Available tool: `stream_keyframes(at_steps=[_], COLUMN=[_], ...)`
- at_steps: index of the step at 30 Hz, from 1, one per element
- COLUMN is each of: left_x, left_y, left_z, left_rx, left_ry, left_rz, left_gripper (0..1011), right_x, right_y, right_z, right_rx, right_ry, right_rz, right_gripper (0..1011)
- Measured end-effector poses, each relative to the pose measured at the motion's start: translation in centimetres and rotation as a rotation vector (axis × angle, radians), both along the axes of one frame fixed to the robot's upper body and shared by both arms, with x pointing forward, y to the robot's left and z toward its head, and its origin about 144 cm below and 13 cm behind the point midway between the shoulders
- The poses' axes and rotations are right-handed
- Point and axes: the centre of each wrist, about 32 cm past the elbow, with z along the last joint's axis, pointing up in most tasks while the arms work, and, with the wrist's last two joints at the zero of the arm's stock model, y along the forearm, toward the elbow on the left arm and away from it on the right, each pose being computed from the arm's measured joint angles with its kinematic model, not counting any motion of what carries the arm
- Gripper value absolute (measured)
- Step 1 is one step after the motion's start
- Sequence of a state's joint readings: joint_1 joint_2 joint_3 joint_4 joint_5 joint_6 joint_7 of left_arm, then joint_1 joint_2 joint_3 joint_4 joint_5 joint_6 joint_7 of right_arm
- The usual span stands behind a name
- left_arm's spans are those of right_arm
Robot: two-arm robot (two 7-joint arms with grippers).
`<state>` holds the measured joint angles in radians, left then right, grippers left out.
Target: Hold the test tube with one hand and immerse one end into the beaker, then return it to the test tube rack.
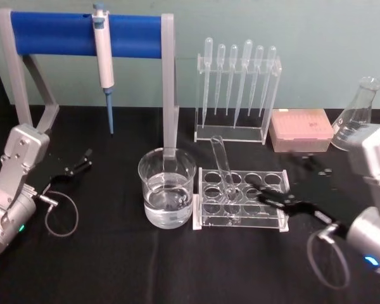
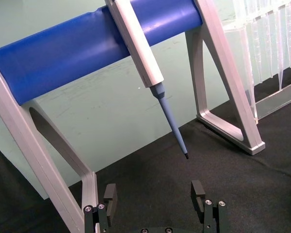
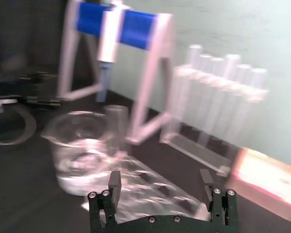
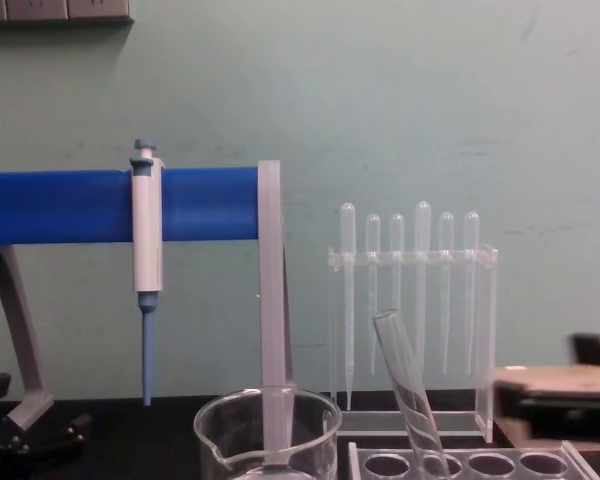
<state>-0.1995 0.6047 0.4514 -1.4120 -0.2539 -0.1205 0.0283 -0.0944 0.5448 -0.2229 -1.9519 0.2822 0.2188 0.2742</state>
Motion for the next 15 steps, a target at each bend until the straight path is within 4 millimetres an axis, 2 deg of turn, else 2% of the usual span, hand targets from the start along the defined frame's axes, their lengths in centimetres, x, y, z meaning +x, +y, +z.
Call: stream_keyframes(at_steps=[3, 8, 15], left_x=[0.0, 0.0, 0.0], left_y=[0.0, 0.0, 0.0], left_z=[0.0, 0.0, 0.0], left_rx=[0.0, 0.0, 0.0], left_ry=[0.0, 0.0, 0.0], left_rz=[0.0, 0.0, 0.0], left_gripper=[1000, 1000, 1000], right_x=[-0.5, -0.5, -0.2], right_y=[-1.1, -2.6, -2.6], right_z=[-0.6, -3.2, -7.0], right_rx=[-0.004, 0.019, -0.03], right_ry=[-0.034, -0.067, -0.149], right_rz=[-0.099, -0.285, -0.422], right_gripper=[1002, 1002, 1002])
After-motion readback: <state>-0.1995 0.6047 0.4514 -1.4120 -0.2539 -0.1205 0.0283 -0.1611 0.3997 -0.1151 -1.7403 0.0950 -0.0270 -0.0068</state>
